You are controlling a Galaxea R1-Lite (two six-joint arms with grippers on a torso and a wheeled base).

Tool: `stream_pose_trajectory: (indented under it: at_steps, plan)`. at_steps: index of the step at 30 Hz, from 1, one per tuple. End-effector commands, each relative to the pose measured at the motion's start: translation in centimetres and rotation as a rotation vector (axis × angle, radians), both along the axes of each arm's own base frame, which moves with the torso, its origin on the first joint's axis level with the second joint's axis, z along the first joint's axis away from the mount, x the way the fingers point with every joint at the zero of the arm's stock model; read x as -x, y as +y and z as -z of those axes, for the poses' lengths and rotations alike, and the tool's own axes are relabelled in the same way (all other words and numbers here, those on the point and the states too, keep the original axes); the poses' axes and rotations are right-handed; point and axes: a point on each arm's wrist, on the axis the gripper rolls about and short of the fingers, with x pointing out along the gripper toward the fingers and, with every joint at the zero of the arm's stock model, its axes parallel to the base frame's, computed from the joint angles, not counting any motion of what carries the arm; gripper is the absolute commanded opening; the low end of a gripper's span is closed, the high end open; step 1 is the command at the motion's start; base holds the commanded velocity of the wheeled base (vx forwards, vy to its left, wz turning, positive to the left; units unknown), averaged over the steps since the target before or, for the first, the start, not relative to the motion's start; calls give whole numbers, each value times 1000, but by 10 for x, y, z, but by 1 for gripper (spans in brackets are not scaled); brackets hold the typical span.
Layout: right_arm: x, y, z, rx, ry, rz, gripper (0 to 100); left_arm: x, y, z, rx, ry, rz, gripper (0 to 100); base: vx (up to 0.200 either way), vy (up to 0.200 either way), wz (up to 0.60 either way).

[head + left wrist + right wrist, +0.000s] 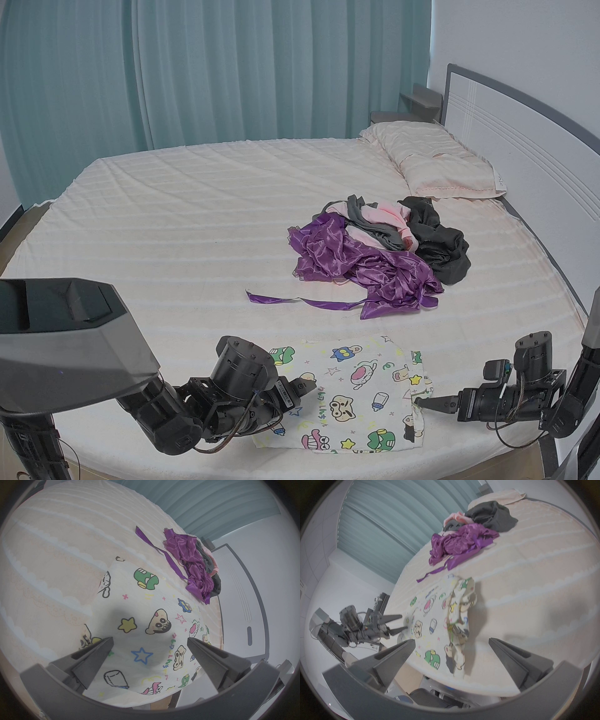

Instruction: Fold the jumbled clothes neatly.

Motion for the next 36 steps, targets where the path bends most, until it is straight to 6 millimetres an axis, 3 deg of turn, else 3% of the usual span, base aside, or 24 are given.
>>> stream_pose_trajectory:
  at_steps: [1,9,10,11,14,22,36]
  plan:
    - [-16,-4,-10,-34,-69,45,100,3,-3,6,-11,13,10,100,0,0,0]
    - [-68,12,-24,-139,-150,97,100,5,1,-16,63,-76,-37,100,0,0,0]
    - [-68,12,-24,-139,-150,97,100,5,1,-16,63,-76,-37,100,0,0,0]
    - [-86,22,-17,-135,-114,86,100,9,4,-26,93,-109,-35,100,0,0,0]
    - [-108,30,-10,-135,-108,83,100,14,5,-32,106,-122,-27,100,0,0,0]
    - [-153,52,8,-103,-23,67,100,16,2,-19,71,-96,-12,100,0,0,0]
    - [-162,66,16,-110,-3,24,100,16,0,-10,49,-77,-9,100,0,0,0]
